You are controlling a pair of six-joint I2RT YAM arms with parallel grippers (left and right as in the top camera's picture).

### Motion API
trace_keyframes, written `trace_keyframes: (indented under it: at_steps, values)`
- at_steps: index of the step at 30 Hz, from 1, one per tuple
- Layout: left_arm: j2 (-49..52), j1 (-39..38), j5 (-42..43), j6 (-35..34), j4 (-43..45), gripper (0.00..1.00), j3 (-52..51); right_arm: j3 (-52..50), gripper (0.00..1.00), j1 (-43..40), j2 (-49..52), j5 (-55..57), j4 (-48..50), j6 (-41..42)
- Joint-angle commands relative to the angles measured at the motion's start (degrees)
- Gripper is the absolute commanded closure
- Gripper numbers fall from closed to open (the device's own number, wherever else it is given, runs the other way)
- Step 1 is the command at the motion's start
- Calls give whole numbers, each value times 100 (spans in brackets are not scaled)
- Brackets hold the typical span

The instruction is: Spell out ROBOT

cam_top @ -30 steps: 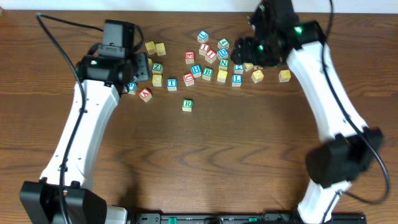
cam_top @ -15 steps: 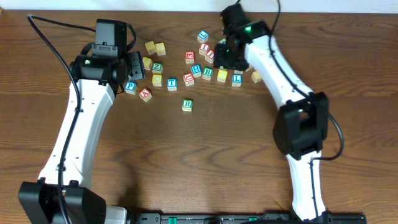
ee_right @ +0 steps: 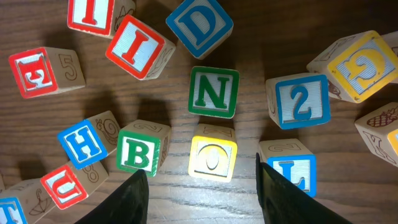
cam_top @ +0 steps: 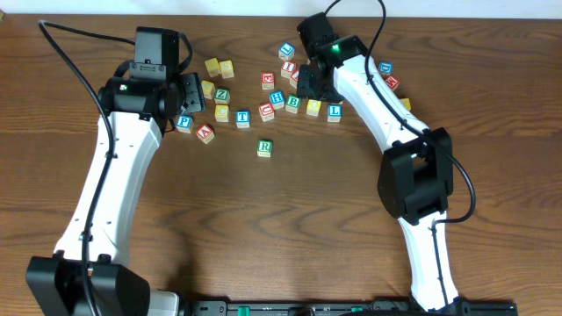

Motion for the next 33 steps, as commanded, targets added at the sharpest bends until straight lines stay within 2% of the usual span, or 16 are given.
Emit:
trace_keyframes:
  at_steps: [1, 6, 13, 16, 20, 33]
  values:
    - [55, 31, -72, 74, -11, 32, 66, -26, 49, 35, 122, 111, 33, 109]
    - [59, 31, -74, 74, -11, 32, 66, -26, 48, 35, 426, -114, 63, 109]
    - [59, 31, -72, 74, -11, 32, 66, -28, 51, 35, 643, -122, 66, 107]
    - [59, 31, -74, 74, -11, 32, 66, -31, 55, 33, 723, -101, 68, 105]
    - [59, 31, -74, 74, -9, 32, 66, -31, 67, 35, 695, -81, 103, 83]
    - [59, 31, -72, 74, 55, 32, 66, -13, 75, 17, 304, 24, -280, -293]
